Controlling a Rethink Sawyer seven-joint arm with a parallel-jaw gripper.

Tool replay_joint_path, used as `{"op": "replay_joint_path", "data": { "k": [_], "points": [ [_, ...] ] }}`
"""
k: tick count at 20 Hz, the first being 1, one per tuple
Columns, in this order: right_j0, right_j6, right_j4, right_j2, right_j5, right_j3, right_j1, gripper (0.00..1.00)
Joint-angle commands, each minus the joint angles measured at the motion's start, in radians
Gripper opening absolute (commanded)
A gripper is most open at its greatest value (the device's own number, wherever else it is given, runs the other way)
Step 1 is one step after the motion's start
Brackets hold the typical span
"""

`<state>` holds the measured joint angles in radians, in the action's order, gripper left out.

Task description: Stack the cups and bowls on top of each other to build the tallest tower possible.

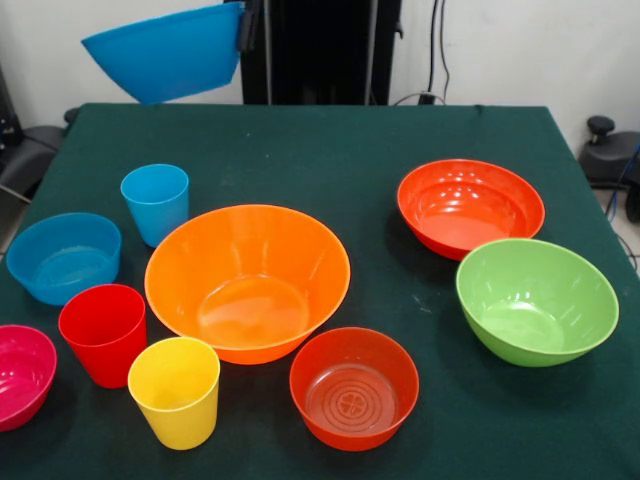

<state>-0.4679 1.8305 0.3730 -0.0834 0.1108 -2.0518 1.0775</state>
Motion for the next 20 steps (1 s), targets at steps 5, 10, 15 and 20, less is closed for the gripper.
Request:
{"op": "replay_joint_path", "data": {
  "k": [5, 10, 15, 20],
  "points": [
    [-0.176, -0.069, -0.018, -0.228, 0.168, -0.054, 0.025, 0.0],
    [-0.189, -0.052, 0.009, -0.237, 0.178, 0.033, -0.042, 0.0],
    [-0.19, -0.049, 0.009, -0.23, 0.21, 0.104, -0.08, 0.0],
    [-0.21, -0.061, 0.005, -0.251, 0.231, 0.164, -0.117, 0.0]
  ]
}}
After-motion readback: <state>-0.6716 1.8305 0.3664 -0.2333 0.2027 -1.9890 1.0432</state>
